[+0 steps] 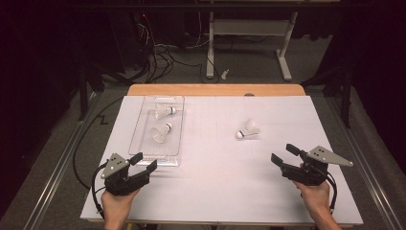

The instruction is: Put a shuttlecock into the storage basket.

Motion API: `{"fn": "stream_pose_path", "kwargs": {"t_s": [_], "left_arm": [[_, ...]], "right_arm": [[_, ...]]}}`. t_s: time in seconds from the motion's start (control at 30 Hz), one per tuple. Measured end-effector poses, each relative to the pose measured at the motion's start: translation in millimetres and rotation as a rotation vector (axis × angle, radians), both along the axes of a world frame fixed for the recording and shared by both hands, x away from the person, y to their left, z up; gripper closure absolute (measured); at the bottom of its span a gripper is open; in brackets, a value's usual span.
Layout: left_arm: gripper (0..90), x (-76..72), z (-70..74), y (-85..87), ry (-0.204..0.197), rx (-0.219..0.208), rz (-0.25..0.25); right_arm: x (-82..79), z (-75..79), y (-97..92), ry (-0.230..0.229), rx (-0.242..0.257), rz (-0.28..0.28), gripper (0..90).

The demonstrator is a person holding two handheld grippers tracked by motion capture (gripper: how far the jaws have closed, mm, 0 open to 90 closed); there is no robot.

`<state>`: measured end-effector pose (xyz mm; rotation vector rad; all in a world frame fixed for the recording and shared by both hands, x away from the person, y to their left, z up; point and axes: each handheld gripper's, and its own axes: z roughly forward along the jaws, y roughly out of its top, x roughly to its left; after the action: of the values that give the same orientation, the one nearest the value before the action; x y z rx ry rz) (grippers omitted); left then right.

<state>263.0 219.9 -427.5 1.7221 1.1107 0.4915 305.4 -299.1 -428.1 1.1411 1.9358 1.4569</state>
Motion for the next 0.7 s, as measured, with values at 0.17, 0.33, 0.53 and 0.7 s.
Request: {"fn": "stream_pose_path", "kwargs": {"t_s": [0.17,0.33,0.53,0.7], "left_arm": [[37.8,-0.1,-0.9,0.8,0.000,-0.005,0.006],[37.8,-0.6,-2.3,1.8,0.002,-0.012,0.011],[37.8,-0.7,-3.3,1.6,0.004,-0.010,0.011],[37.7,-0.9,-4.0,0.4,0.005,-0.004,0.007]], "right_arm": [[8.9,0.9,3.7,0.011,-0.012,-0.018,26.3],[17.5,1.6,8.1,0.017,-0.028,-0.025,25.8],[29.7,-0.4,12.8,0.044,-0.035,-0.028,28.4],[37.9,0.2,17.2,0.050,-0.043,-0.030,30.6]]}}
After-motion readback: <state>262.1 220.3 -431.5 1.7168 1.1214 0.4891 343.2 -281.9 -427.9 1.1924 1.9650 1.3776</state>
